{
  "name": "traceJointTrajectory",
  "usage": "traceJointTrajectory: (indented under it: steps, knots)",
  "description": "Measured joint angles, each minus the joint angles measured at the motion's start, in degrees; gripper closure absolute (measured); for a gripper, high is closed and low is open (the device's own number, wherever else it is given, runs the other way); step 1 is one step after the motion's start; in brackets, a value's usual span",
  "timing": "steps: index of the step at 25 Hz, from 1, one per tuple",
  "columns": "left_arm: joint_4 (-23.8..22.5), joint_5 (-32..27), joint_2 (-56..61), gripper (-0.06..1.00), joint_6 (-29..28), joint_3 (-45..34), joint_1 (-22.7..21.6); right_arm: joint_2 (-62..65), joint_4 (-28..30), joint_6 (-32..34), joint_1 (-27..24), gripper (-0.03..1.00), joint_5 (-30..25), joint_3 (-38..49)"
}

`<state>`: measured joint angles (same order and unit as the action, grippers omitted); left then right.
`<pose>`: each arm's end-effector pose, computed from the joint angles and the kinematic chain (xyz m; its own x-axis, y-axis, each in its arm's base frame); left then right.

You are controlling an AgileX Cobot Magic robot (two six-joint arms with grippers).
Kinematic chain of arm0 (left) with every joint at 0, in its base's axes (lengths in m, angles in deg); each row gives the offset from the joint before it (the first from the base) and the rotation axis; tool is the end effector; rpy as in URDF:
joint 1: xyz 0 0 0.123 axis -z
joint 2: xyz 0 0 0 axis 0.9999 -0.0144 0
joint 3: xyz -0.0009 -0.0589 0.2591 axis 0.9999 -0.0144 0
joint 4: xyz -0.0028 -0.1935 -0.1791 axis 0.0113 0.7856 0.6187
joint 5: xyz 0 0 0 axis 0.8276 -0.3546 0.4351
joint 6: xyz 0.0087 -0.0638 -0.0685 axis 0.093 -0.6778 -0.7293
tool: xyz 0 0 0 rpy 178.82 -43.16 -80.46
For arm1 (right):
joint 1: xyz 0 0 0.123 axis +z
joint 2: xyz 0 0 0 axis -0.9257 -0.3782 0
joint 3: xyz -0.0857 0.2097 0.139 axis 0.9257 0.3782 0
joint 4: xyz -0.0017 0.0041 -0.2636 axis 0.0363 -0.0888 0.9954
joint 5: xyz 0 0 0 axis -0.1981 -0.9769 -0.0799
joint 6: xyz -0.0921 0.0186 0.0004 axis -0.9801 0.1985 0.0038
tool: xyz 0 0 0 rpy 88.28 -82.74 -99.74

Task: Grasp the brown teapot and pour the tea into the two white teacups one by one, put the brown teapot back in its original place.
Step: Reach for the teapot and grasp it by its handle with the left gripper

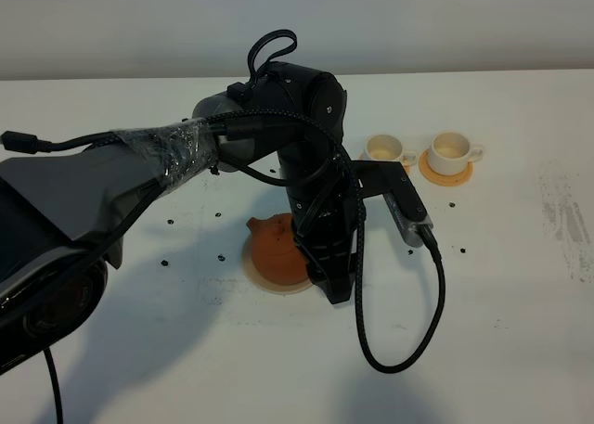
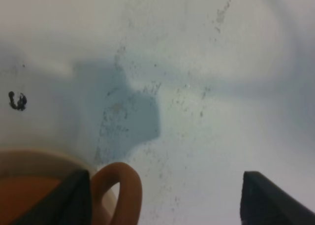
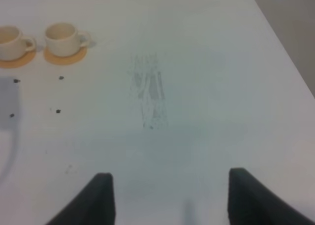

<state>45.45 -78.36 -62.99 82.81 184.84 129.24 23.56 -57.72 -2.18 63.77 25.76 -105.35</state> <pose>0.3427 -0.3115 0.1311 -0.2171 0.9639 -0.1545 0.9725 0.1998 -0.1200 0.0277 -0.0002 0.2778 -0.4709 -0.0411 -0.8813 0.0178 0.9983 -0.0560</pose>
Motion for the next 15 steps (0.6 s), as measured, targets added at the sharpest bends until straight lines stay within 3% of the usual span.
traceJointTrajectory:
  steps: [15]
  knots:
    - [-0.6,-0.3,0.0,0.34,3.6,0.0,0.0,0.0,0.0,0.0,0.0,0.44,0.0,0.0]
